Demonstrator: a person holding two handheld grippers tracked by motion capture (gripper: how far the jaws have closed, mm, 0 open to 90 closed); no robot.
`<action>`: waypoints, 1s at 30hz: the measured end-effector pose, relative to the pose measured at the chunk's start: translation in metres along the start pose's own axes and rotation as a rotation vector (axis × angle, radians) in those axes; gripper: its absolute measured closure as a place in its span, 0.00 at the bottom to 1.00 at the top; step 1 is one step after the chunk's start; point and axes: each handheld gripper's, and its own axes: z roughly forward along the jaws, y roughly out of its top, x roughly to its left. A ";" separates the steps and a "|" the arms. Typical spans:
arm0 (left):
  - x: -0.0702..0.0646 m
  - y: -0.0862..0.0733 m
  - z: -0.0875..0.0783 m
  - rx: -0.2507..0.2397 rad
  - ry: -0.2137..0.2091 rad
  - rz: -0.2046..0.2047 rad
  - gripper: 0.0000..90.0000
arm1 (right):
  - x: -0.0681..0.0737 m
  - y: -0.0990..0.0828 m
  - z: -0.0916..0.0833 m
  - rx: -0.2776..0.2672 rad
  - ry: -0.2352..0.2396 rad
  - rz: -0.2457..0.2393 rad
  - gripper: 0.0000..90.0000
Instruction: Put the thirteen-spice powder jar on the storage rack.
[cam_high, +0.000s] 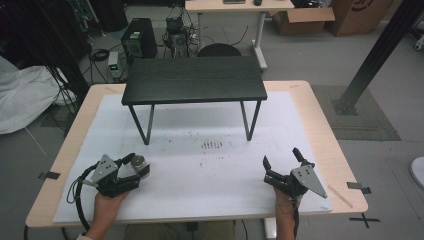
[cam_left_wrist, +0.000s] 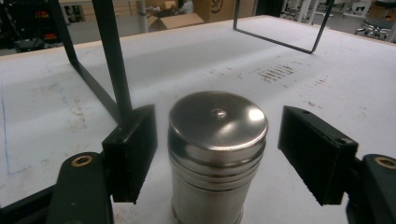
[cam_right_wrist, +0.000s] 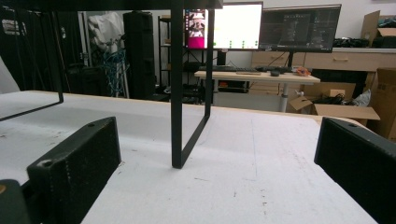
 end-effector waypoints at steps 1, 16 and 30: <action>0.000 0.000 0.000 -0.001 0.001 0.002 0.35 | 0.000 0.000 0.000 0.000 0.000 -0.001 0.00; 0.002 -0.001 -0.001 -0.011 0.006 -0.024 0.53 | 0.000 0.000 0.000 0.003 -0.001 0.004 0.01; 0.004 -0.001 -0.002 -0.023 -0.002 -0.044 0.54 | 0.000 0.000 0.000 0.004 0.000 0.007 0.01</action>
